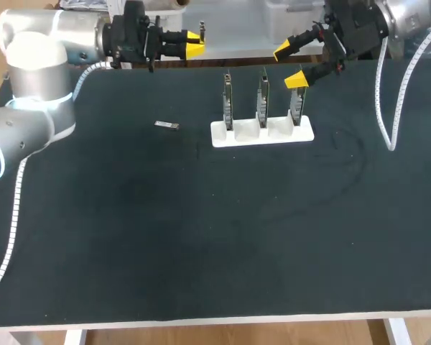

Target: Pick up the optical module with the left hand, and insert it into the network port with the right hand.

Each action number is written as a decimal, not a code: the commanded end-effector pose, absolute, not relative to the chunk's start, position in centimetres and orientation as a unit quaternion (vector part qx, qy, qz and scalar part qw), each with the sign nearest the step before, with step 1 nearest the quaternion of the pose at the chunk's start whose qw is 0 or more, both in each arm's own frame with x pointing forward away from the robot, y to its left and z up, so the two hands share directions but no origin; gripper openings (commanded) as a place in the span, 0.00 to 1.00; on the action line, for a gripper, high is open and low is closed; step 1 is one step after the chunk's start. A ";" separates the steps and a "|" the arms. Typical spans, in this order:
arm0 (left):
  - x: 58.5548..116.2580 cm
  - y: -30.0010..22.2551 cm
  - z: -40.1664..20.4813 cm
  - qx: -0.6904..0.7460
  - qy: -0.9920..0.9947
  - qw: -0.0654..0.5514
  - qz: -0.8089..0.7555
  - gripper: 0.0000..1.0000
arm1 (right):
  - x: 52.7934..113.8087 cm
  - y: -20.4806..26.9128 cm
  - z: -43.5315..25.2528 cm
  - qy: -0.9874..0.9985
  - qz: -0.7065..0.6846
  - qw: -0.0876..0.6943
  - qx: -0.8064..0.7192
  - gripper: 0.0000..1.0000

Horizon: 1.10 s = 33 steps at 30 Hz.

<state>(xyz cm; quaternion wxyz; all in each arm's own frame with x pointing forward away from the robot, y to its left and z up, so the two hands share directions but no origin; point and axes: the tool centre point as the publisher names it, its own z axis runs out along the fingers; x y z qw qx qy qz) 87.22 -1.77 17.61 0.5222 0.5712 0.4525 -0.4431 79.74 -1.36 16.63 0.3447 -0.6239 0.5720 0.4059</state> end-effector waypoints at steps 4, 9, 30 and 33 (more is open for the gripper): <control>88.2 -1.9 17.5 0.598 0.426 0.491 -0.468 0.00 | 79.8 -1.4 16.6 0.572 0.406 0.344 -0.624 1.00; 88.2 -1.9 17.5 0.598 0.426 0.491 -0.468 0.00 | 79.8 -1.4 16.6 0.572 0.406 0.344 -0.624 1.00; 86.2 -2.8 17.5 0.588 0.455 0.460 -0.485 0.00 | 79.8 -1.4 16.6 0.572 0.406 0.344 -0.624 1.00; 86.1 -3.2 17.8 0.590 0.457 0.454 -0.487 0.00 | 79.8 -1.4 16.6 0.572 0.406 0.344 -0.624 1.00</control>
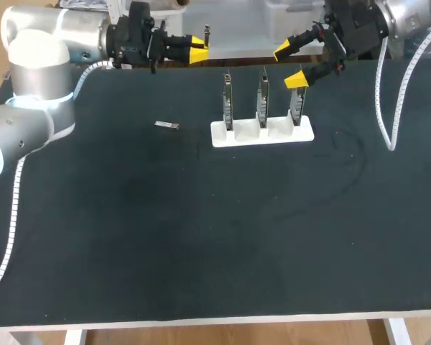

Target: Pick up the optical module with the left hand, and insert it into the network port with the right hand.

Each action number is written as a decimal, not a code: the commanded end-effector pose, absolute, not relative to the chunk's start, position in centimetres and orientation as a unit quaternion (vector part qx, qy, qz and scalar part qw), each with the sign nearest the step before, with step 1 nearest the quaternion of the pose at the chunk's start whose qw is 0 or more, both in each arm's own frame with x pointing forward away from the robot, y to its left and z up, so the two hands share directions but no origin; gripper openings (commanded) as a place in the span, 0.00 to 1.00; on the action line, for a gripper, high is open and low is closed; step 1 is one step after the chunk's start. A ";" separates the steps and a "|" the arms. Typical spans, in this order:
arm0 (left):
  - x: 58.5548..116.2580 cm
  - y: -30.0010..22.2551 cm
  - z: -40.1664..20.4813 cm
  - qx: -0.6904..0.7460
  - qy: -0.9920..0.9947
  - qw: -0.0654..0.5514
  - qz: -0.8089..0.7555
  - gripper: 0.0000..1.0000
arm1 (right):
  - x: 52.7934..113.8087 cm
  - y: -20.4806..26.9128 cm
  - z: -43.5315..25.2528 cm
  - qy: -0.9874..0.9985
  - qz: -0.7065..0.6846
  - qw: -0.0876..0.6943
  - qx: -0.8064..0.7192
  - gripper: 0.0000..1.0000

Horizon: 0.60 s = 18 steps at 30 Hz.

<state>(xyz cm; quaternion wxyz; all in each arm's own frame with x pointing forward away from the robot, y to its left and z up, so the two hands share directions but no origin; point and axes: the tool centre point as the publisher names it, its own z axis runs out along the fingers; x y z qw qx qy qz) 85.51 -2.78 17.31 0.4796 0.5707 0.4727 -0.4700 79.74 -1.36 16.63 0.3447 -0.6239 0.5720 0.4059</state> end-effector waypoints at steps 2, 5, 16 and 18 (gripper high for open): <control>86.3 -3.7 18.1 0.597 0.456 0.450 -0.483 0.00 | 79.8 -1.4 16.6 0.572 0.406 0.344 -0.624 1.00; 86.7 -4.6 18.4 0.605 0.447 0.452 -0.480 0.00 | 79.8 -1.4 16.6 0.572 0.406 0.344 -0.624 1.00; 86.7 -6.7 18.0 0.601 0.424 0.458 -0.500 0.00 | 79.8 -1.4 16.6 0.572 0.406 0.344 -0.624 1.00; 86.5 -6.8 17.8 0.597 0.425 0.455 -0.506 0.00 | 79.8 -1.4 16.6 0.572 0.406 0.344 -0.624 1.00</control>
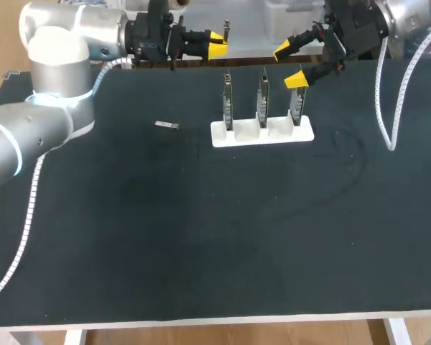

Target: Pick up the optical module with the left hand, and insert it into the network port with the right hand.

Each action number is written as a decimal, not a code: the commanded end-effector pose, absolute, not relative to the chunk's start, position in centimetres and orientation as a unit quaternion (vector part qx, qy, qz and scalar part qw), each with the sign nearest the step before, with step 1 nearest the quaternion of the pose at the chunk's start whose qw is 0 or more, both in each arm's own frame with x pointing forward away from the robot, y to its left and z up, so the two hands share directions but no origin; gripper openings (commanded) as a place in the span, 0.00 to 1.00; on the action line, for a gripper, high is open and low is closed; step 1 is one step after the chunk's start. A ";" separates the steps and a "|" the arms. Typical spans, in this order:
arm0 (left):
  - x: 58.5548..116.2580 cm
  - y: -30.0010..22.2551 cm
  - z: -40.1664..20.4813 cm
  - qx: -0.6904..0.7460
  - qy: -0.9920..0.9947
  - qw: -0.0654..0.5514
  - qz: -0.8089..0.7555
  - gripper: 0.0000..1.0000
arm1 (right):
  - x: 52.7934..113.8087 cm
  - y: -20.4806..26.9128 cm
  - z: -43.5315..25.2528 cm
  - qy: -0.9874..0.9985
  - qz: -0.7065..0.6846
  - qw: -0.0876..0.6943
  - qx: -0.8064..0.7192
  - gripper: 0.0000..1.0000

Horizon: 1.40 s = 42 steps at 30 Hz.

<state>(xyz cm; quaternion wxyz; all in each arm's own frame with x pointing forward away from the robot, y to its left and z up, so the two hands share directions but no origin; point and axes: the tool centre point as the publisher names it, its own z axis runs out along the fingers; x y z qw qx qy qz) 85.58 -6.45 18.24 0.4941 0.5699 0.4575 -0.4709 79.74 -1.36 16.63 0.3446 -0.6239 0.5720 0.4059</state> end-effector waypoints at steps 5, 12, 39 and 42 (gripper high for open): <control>86.0 -7.1 17.6 0.593 0.426 0.454 -0.510 0.00 | 79.8 -1.4 16.6 0.572 0.406 0.344 -0.624 1.00; 85.9 -7.3 17.4 0.587 0.406 0.473 -0.517 0.00 | 79.8 -1.4 16.6 0.572 0.406 0.344 -0.624 1.00; 85.9 -7.3 17.4 0.587 0.406 0.473 -0.517 0.00 | 79.8 -1.4 16.6 0.572 0.406 0.344 -0.624 1.00; 85.9 -7.3 17.4 0.587 0.406 0.473 -0.517 0.00 | 79.8 -1.4 16.6 0.572 0.406 0.344 -0.624 1.00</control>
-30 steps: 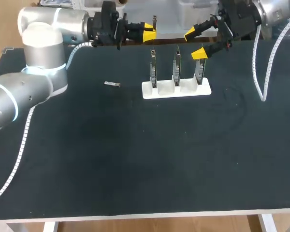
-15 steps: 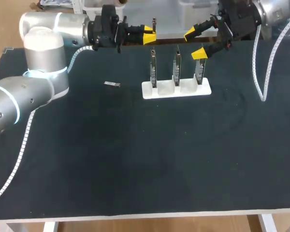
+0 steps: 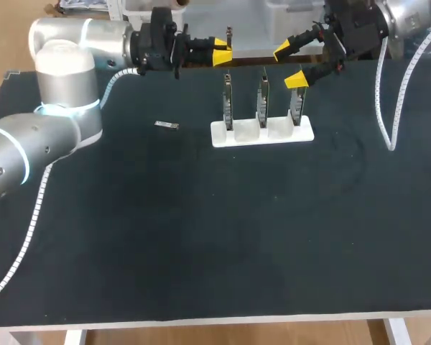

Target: Pick up the optical module with the left hand, and insert it into the network port with the right hand.

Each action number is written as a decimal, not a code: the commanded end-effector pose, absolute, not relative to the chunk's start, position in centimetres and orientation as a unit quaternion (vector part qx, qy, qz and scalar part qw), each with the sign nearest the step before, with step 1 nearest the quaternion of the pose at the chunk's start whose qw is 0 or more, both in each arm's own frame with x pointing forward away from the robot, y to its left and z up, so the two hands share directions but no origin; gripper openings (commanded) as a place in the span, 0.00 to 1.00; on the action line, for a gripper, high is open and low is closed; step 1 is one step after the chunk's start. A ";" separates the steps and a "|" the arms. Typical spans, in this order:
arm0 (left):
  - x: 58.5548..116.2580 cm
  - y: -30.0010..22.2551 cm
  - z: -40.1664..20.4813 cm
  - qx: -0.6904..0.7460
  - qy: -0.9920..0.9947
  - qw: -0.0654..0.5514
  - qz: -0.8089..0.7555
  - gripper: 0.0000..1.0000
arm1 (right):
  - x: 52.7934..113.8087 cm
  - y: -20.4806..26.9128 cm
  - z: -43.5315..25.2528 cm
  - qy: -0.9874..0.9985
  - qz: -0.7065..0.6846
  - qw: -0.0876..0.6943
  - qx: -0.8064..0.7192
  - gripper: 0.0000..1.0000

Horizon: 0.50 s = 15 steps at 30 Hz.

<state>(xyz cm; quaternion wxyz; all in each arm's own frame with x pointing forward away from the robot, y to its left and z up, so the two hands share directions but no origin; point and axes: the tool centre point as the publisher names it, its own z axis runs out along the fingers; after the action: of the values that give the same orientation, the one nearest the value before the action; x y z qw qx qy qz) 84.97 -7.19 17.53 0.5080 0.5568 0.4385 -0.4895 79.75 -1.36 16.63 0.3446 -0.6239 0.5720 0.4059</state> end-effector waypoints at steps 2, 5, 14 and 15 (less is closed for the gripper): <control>85.9 -7.3 17.4 0.587 0.406 0.473 -0.517 0.00 | 79.8 -1.4 16.6 0.572 0.406 0.344 -0.624 1.00; 85.9 -7.3 17.4 0.587 0.406 0.473 -0.517 0.00 | 79.8 -1.4 16.6 0.572 0.406 0.344 -0.624 1.00; 85.9 -7.3 17.4 0.587 0.406 0.473 -0.517 0.00 | 79.8 -1.4 16.6 0.572 0.406 0.344 -0.624 1.00; 85.8 -7.3 17.4 0.584 0.410 0.474 -0.515 0.00 | 79.8 -1.4 16.6 0.572 0.406 0.344 -0.624 1.00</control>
<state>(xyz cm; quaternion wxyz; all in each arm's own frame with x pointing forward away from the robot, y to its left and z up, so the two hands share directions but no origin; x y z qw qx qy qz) 84.97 -7.19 17.52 0.5078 0.5566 0.4388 -0.4897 79.75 -1.36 16.63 0.3446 -0.6239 0.5720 0.4059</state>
